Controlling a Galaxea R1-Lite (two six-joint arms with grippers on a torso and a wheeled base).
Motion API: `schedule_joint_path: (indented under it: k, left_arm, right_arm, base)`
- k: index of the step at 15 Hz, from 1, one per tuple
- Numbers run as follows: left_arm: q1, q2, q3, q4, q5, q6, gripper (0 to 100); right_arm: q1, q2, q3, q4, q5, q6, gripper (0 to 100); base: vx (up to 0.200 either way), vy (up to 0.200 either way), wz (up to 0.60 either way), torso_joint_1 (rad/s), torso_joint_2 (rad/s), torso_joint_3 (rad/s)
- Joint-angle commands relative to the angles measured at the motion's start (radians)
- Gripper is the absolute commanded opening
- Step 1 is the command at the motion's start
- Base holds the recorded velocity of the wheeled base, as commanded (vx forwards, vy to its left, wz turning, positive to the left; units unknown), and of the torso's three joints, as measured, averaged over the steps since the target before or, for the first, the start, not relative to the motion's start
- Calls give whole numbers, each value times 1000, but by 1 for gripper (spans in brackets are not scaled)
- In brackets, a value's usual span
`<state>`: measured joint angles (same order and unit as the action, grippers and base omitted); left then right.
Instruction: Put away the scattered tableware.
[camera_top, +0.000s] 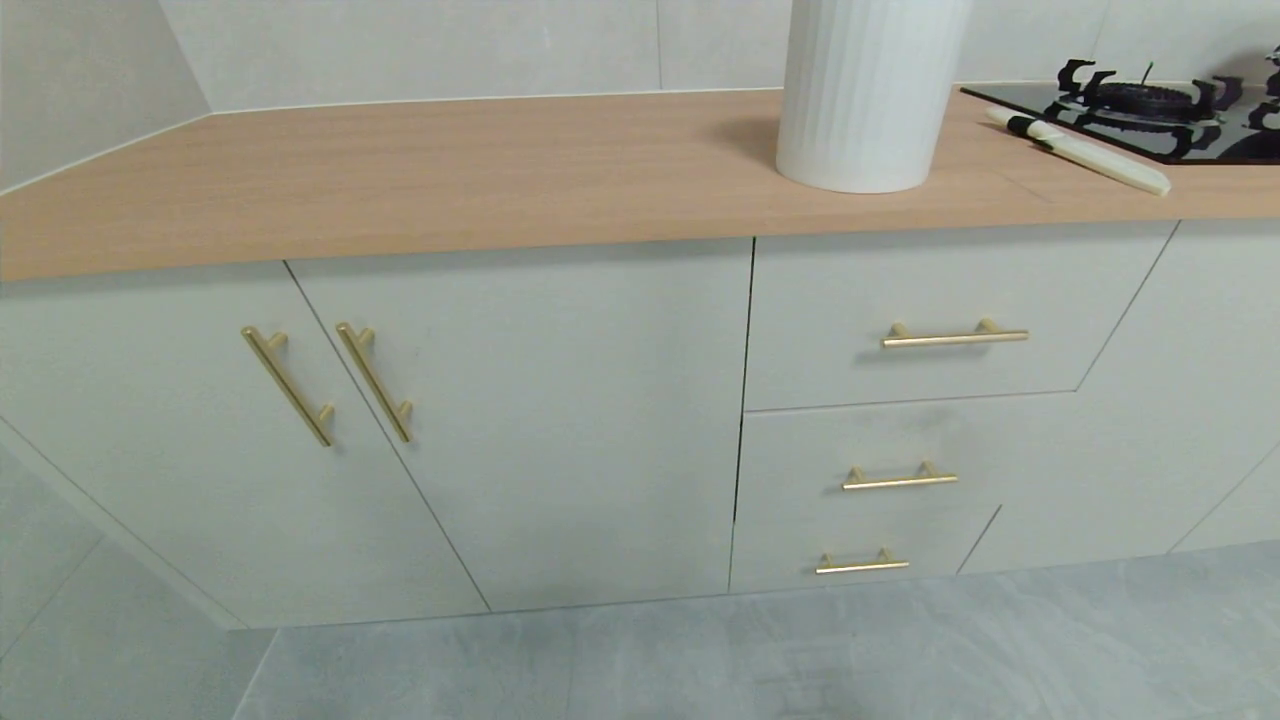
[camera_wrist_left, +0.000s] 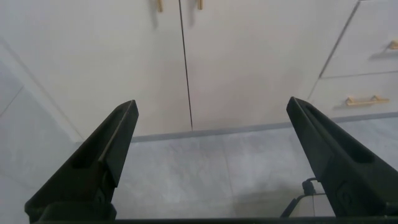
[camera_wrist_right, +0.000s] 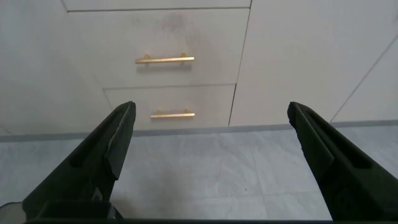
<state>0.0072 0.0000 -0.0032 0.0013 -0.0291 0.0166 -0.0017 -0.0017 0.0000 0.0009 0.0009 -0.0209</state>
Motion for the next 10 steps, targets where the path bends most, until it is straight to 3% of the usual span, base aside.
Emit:
schedule_joint_path:
  k: [1,5,10]
  left_arm:
    - [0,2,2,-1,0,0,100]
    - [0,2,0,-1,0,0,100]
    - [0,2,0,-1,0,-1,100]
  right_arm:
    - [0,2,0,1,1,-1,100]
    - [0,3,0,1,-1,-1,100]
    - [0,3,0,1,-1,-1,100]
  base:
    - [200,0,0,-2,-7,2]
    - [200,0,0,0,-1,4]
    - [0,0,0,0,0,0]
